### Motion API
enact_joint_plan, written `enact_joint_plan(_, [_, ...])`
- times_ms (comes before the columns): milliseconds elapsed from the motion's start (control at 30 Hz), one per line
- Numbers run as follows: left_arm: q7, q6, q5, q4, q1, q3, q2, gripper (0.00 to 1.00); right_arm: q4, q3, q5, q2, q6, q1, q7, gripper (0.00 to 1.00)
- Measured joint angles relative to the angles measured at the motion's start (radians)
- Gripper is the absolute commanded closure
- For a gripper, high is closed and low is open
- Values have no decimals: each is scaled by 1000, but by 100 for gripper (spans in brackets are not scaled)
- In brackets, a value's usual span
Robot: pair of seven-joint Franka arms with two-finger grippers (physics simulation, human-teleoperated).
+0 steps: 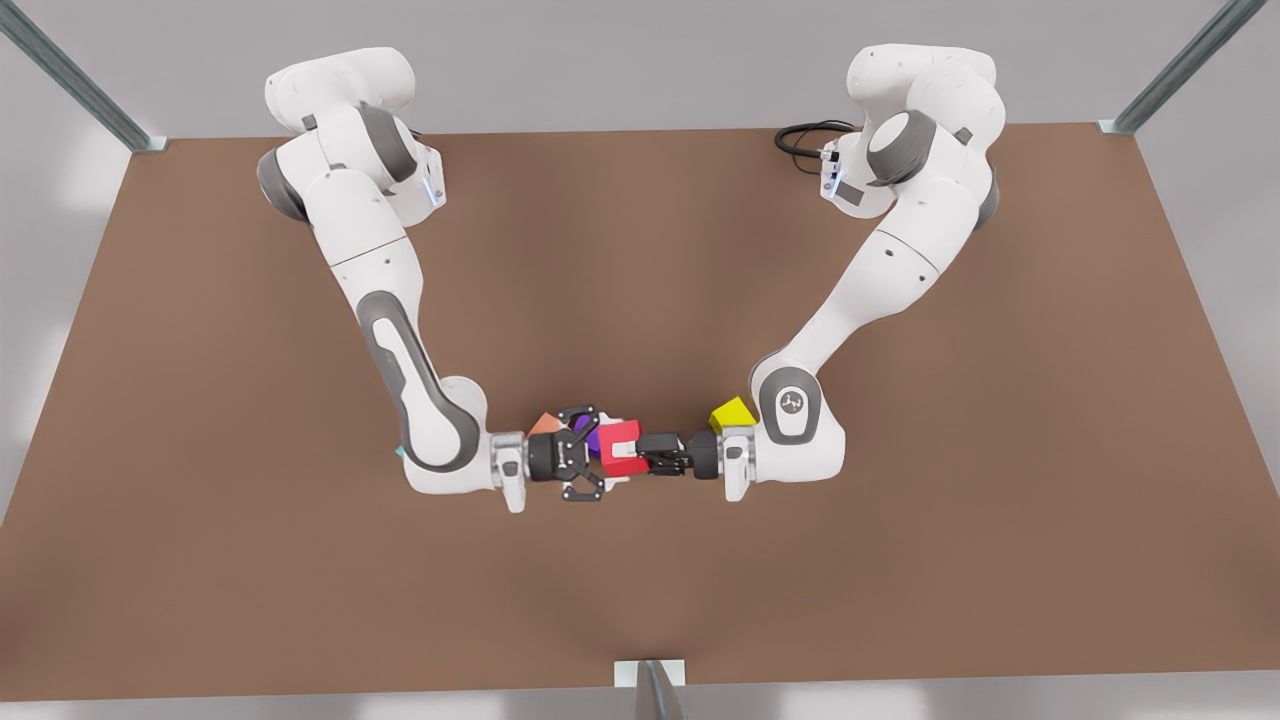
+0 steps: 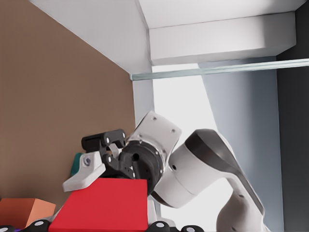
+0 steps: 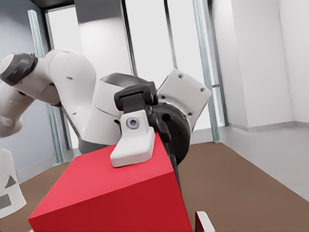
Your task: Pick up red wooden cube and pass to hand red wooden cube and place in blue wooden cube
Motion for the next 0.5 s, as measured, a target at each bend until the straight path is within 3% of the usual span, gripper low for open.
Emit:
enact_joint_plan(267, [1, 4, -1, -1, -2, 0, 11, 47, -1, 22, 1, 0, 12, -1, 10, 2])
enact_joint_plan(333, [1, 4, -1, -1, -2, 0, 11, 47, -1, 22, 0, 0, 13, -2, 12, 39])
enact_joint_plan(367, [1, 4, -1, -1, -2, 0, 11, 47, 0, 22, -1, 0, 13, -2, 13, 49])
enact_joint_plan(467, [1, 5, -2, -1, -1, -1, 11, 47, 1, 21, -5, -1, 14, -3, 17, 51])
enact_joint_plan(500, [1, 5, -2, -1, -1, -1, 11, 33, 1, 21, -6, -2, 14, -3, 18, 51])
